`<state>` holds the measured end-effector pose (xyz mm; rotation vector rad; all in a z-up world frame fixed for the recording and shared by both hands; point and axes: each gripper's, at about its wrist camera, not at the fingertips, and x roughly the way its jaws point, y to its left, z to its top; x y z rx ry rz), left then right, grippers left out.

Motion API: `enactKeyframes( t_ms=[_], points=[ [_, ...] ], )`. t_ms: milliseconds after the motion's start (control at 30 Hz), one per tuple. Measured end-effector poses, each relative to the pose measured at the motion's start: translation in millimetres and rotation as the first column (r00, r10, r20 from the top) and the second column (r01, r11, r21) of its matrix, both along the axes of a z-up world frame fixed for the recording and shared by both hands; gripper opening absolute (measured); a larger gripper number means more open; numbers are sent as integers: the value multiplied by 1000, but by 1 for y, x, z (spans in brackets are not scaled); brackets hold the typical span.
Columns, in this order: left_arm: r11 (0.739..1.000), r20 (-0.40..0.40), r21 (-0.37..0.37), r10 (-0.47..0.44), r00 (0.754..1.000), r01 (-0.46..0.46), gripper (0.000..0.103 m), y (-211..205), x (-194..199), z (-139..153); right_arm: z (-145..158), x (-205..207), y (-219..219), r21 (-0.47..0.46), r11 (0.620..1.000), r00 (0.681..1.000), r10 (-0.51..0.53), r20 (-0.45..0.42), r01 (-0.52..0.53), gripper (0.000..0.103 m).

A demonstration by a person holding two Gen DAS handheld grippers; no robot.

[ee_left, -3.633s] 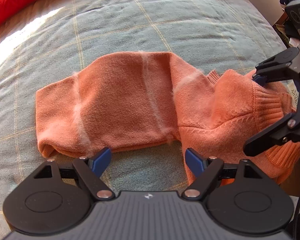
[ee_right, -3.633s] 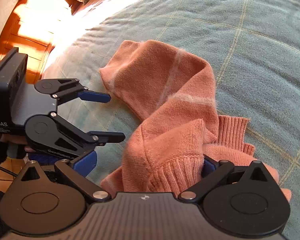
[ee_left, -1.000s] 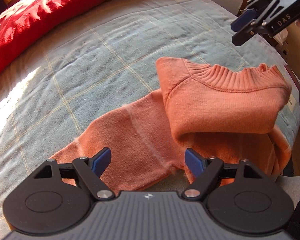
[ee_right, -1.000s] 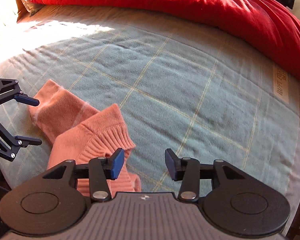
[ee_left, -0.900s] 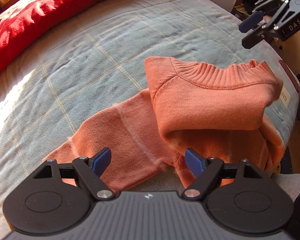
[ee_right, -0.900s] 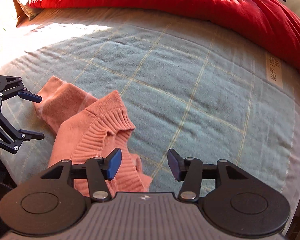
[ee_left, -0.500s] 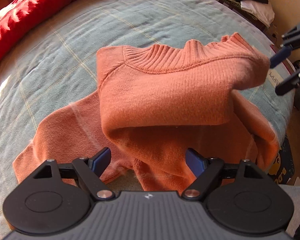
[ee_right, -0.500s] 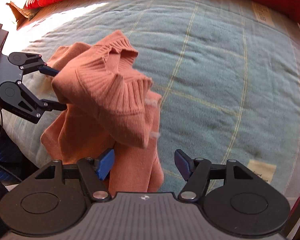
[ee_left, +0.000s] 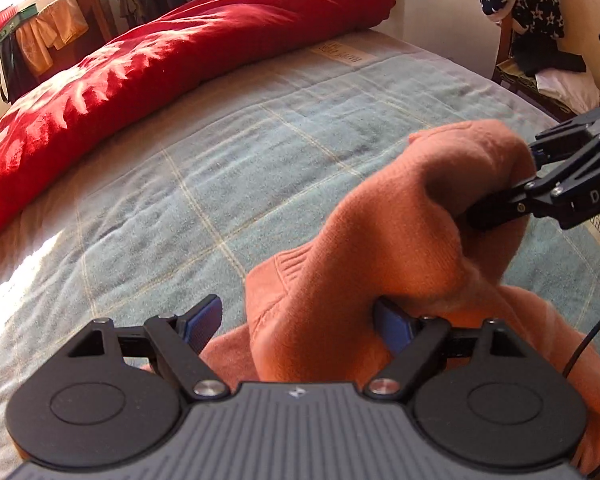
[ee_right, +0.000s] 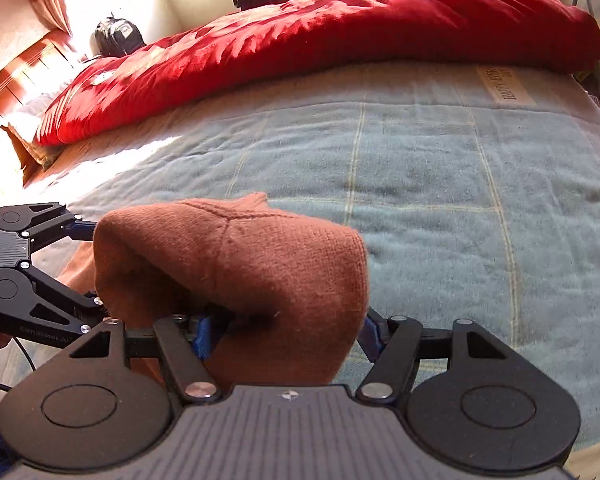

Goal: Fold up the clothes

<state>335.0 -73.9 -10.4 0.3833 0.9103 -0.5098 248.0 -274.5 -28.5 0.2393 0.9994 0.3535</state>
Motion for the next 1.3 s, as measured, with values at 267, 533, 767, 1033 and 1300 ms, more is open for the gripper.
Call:
enactKeyframes(
  t_ms=[267, 533, 767, 1033, 1300],
  points=[
    [997, 27, -48, 54, 998, -53, 84, -27, 56, -14, -26, 33, -21, 23, 996, 996, -90, -9, 90, 71],
    [982, -70, -101, 154, 986, -160, 83, 21, 17, -11, -53, -31, -35, 239, 954, 961, -119, -250, 180, 71],
    [962, -138, -94, 242, 960, -256, 83, 48, -9, -12, -39, -75, 9, 121, 992, 960, 2, -279, 33, 79],
    [983, -114, -71, 163, 980, -171, 83, 40, -17, -15, -27, -101, 55, -258, 959, 958, 39, -285, -116, 86],
    [987, -128, -87, 124, 984, -136, 83, 34, -17, -15, -31, -106, 84, -437, 884, 964, 52, -260, -165, 92]
  ],
)
